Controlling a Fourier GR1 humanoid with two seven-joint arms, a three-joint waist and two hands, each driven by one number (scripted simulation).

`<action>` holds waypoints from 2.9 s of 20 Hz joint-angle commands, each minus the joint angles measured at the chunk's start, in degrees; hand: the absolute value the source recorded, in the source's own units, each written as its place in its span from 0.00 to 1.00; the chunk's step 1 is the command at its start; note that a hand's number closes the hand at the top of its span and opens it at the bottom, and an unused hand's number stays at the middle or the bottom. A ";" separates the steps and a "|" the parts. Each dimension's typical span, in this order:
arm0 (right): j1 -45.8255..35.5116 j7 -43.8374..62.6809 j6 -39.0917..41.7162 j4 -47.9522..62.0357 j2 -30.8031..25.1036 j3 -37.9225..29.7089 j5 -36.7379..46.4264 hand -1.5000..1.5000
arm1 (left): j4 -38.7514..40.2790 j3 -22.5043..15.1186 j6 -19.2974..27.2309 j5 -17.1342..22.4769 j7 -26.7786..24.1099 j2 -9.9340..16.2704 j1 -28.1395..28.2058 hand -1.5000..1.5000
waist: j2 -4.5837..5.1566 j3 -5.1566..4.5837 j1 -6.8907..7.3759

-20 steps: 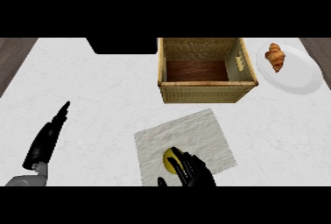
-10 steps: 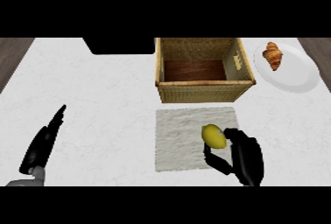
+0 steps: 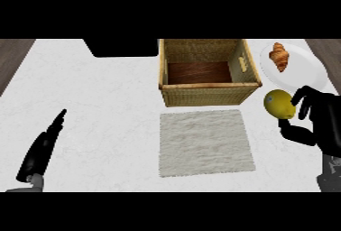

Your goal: Pick the lemon from the placemat and place it in the basket

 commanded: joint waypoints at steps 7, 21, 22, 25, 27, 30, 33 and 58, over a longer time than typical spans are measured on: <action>-14.44 13.35 29.53 -25.38 -10.68 -16.29 -19.73 1.00 | 0.20 -0.96 0.78 -1.03 -0.94 -1.88 0.79 0.50 | 0.35 0.12 0.90; -43.85 33.06 38.67 -12.34 -8.35 -15.36 -39.17 1.00 | -0.28 -1.42 -0.53 -1.94 0.52 -2.50 -0.80 0.50 | 0.59 0.13 1.91; -47.61 35.67 38.59 -11.42 -7.82 -13.92 -39.52 1.00 | 2.87 -0.75 0.31 -2.27 -1.42 -2.64 -1.71 0.50 | 0.60 0.09 1.84; -49.31 32.35 32.92 -4.14 -3.56 -10.33 -35.17 1.00 | -0.11 -2.16 0.14 -2.93 2.03 -3.55 -3.29 0.50 | 0.80 0.13 2.49; -54.01 32.71 34.74 0.32 -3.50 -10.95 -37.74 1.00 | -0.67 -0.63 -1.28 -1.81 1.76 -1.78 -3.25 0.50 | 0.72 0.13 2.46; -49.95 31.08 31.16 -0.74 0.42 -7.24 -33.12 1.00 | 0.62 0.29 -1.29 -1.51 -0.89 -1.60 -1.10 0.50 | 0.73 0.18 2.13; -52.63 30.81 32.32 4.21 1.20 -6.28 -32.74 1.00 | -0.85 -0.37 -1.48 -1.79 -0.59 -2.12 0.41 0.50 | 0.71 0.18 2.32; -54.68 16.44 0.50 32.26 13.45 -8.02 -12.42 0.00 | 3.43 1.25 -1.19 -3.11 -2.69 -2.76 -2.60 0.50 | 0.89 0.23 2.10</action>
